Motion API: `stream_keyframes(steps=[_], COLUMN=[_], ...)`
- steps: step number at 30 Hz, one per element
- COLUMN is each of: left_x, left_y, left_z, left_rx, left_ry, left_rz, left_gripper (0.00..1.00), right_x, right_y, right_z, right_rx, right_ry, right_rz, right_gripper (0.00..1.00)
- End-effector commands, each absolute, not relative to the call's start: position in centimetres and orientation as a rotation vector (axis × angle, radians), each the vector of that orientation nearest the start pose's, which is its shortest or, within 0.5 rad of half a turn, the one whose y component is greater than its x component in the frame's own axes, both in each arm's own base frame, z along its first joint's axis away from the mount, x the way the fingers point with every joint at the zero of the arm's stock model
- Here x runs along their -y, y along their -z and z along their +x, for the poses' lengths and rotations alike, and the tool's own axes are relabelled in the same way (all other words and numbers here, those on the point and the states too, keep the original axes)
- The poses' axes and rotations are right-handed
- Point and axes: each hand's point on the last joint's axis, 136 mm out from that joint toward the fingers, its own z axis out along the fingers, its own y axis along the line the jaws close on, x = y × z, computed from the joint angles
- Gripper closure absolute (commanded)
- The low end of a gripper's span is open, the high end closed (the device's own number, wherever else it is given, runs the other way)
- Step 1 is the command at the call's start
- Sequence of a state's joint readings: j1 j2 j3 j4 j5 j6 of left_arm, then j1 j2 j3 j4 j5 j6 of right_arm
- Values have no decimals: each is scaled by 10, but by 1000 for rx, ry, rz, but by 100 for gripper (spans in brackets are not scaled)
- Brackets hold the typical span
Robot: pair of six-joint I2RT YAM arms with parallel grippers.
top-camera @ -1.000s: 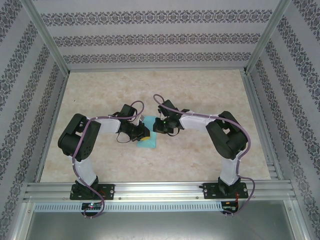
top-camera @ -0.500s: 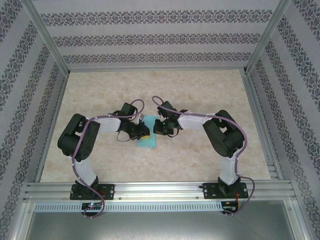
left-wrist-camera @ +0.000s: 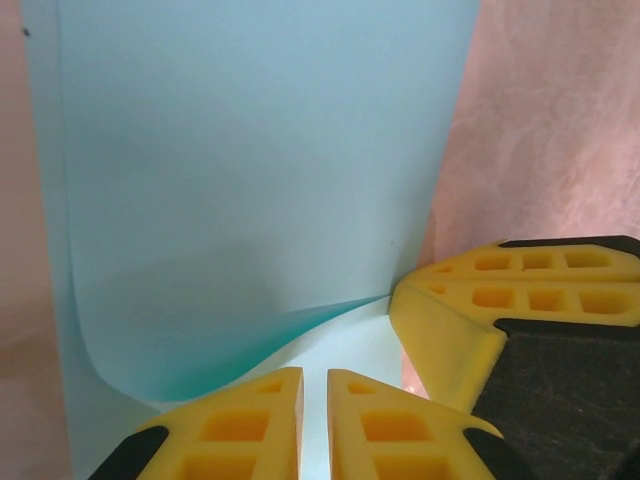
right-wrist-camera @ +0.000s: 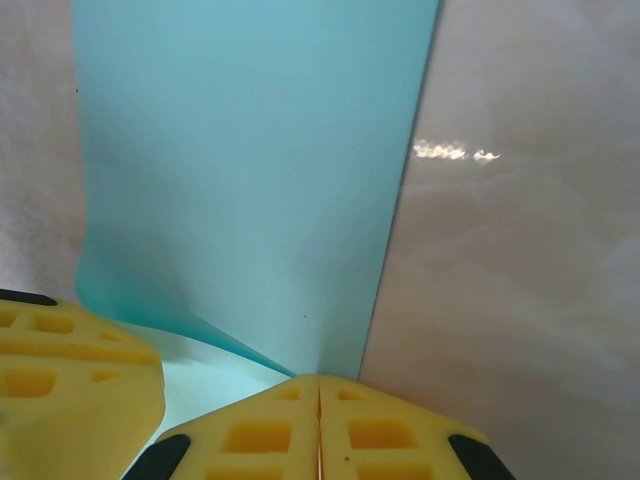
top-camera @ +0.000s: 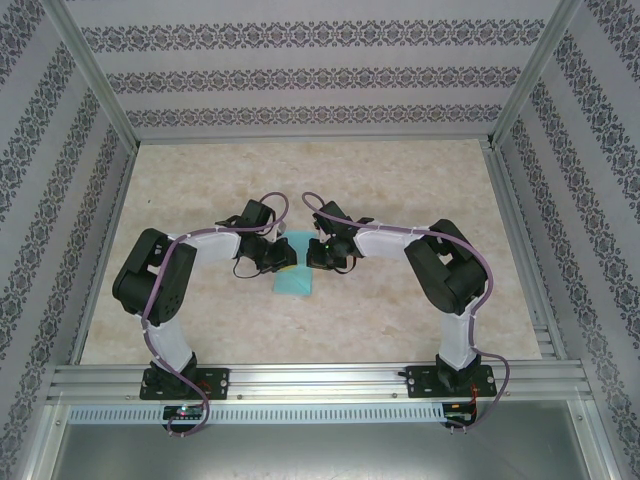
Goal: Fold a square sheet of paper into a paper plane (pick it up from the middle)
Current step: Fold the triangle a second time at the center of the table.
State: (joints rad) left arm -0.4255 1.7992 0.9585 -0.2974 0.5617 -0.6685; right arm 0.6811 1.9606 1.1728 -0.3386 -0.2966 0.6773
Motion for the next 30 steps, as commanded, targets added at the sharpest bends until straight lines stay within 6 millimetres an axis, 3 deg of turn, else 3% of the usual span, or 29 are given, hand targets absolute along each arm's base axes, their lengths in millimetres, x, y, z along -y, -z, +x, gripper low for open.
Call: stream_keyframes(steps=[1,14,21,25,30], left_x=[225,187,170,173,200], left_y=[-11,0,-7,-17,-56], left_z=[303,316,325,328,330], left_rx=[-2930,-2929,-2881,-2851,-2743], left_ry=[953,773,749,791,998], left_rz=[-178,-306,-375,-348,-229], left_gripper=[85,84,84,84,83], right_x=[-274,-241,-233,-236,-240], right_y=[40,61,64,64,62], right_z=[287,270,269,268,270], right_rx=[-3035,-3102,-3106,-3105,-3099], right_ry=[-422,-162,-108,-128,-158], right_rz=[-96,-141,-143,-143,-142], right_gripper=[92,92,93,93,93])
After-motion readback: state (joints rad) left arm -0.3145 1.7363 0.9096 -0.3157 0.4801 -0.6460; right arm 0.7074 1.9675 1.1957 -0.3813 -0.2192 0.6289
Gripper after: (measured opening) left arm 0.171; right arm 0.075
